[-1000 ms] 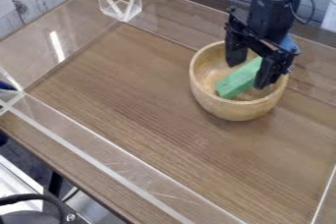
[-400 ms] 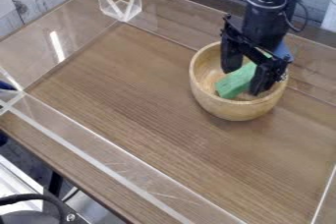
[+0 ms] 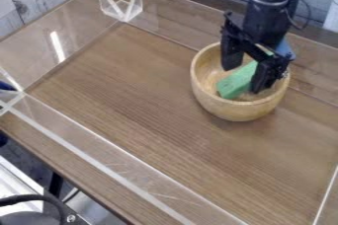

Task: Remove the green block from inside the brown bowl and put it on the table

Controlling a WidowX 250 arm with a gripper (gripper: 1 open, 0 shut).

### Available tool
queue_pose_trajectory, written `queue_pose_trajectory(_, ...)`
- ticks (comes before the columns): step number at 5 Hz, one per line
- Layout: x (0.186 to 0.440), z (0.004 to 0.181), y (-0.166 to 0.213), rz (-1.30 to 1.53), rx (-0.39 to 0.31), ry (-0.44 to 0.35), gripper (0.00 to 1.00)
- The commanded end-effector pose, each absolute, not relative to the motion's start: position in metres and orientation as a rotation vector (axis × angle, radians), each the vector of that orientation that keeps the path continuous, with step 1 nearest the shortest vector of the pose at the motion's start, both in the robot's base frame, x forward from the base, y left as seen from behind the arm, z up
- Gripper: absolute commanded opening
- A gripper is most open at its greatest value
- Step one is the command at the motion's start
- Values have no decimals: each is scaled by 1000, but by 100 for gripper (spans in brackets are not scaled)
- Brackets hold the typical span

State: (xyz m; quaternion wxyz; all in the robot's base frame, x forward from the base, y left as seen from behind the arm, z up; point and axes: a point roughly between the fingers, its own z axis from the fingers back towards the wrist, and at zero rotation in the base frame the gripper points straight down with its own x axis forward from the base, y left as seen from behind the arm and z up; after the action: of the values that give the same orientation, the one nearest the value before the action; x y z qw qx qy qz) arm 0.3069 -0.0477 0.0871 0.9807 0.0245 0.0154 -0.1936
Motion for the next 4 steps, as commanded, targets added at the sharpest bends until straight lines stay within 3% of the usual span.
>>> queue_pose_trajectory(1,318,107,-51,-403,56,-55,100)
queue_pose_trajectory(4,332,88,-45,-401,57,-28,100)
